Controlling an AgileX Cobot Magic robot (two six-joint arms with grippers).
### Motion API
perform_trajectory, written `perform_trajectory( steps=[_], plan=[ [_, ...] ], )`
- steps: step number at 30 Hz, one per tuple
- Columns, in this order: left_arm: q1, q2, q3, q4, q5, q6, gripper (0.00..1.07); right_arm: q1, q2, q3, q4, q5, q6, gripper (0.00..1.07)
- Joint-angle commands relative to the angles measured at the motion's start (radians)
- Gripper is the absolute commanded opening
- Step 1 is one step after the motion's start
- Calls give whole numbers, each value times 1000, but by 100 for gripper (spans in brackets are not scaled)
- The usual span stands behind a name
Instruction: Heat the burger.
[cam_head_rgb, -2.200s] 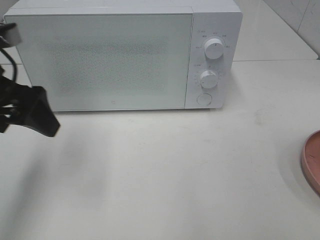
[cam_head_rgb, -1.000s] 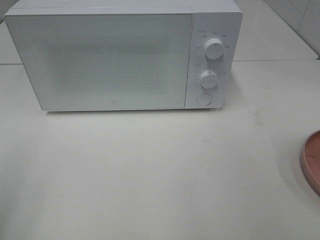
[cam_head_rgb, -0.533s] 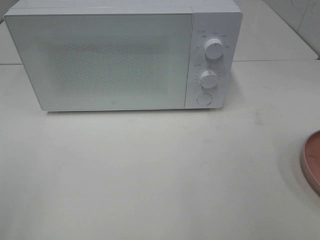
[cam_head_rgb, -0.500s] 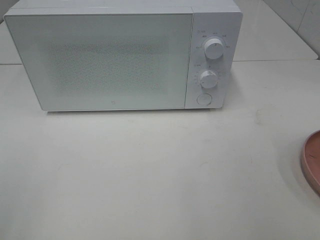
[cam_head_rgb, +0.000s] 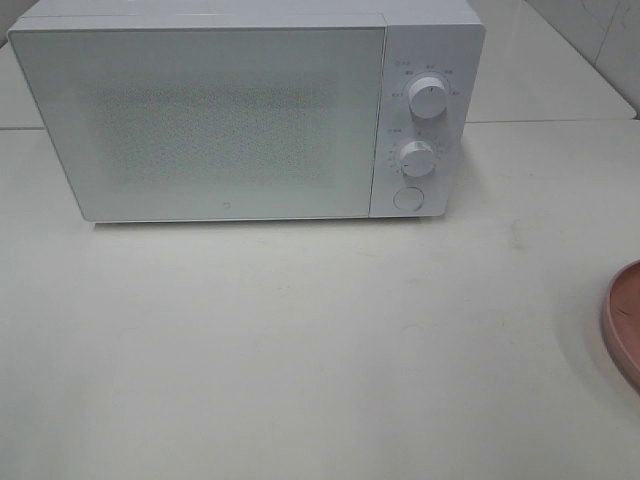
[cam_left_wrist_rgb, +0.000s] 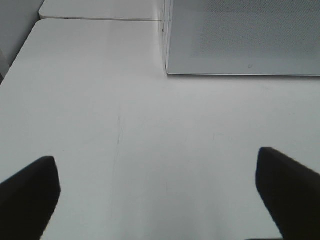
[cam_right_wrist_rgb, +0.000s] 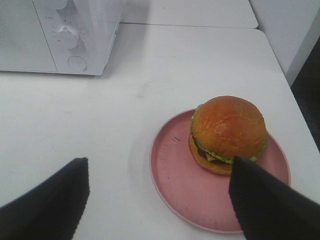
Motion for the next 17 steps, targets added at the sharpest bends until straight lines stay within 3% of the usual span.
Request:
perform_trajectory(
  steps=[1,17],
  plan=[
    [1,-23,4,-5,-3,0,100,-7,-28,2,-4,3,0,75],
    [1,-23,4,6,-3,0,100,-7,-23,2,-4,3,0,75]
  ],
)
